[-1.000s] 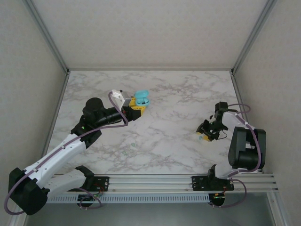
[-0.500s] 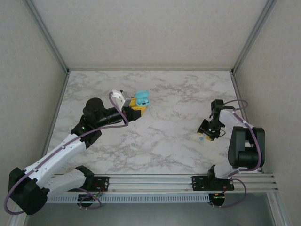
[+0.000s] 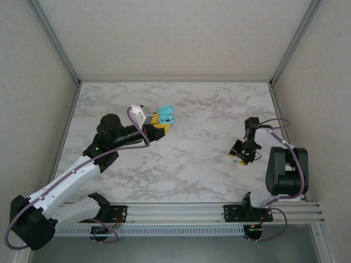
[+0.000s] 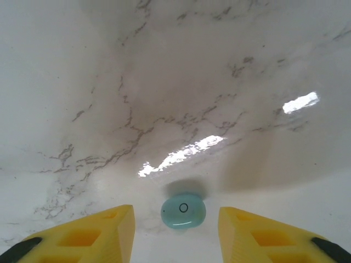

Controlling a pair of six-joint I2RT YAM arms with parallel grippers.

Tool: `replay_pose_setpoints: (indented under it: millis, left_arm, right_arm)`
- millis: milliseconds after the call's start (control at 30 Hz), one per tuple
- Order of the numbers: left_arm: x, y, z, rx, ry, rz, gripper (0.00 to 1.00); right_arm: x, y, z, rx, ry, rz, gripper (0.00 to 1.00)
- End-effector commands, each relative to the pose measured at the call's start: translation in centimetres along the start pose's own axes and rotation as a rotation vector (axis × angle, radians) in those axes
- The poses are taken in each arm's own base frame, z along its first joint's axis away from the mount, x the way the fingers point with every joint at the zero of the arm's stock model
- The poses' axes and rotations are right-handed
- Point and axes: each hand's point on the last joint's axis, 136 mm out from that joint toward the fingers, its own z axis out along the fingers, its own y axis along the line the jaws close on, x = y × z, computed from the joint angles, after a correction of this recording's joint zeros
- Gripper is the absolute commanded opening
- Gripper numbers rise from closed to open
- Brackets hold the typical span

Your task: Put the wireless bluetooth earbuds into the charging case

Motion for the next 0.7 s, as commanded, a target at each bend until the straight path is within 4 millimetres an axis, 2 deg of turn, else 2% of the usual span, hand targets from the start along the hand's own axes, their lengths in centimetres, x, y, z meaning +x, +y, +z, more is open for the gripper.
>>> replay_pose_setpoints:
  millis: [0,400,667]
  left_arm:
    - [-2.25,-0.47,-0.11,0.005,-0.049,0.020,0.26]
    - [-2.34,-0.44,-0.10,0.003,-0.050,0.020,0.26]
    - [-2.32,-0.42,-0.12,0.002,-0.049,0.021,0.26]
  right_arm:
    - [0.52,0.15,0.55,-0.001,0.030,0.013,0.45]
    - [0.92,0.18,1.11,0.022,0.056,-0.001,0.44]
    - [0.55,0.48,1.37,0.041,0.062,-0.052,0.39]
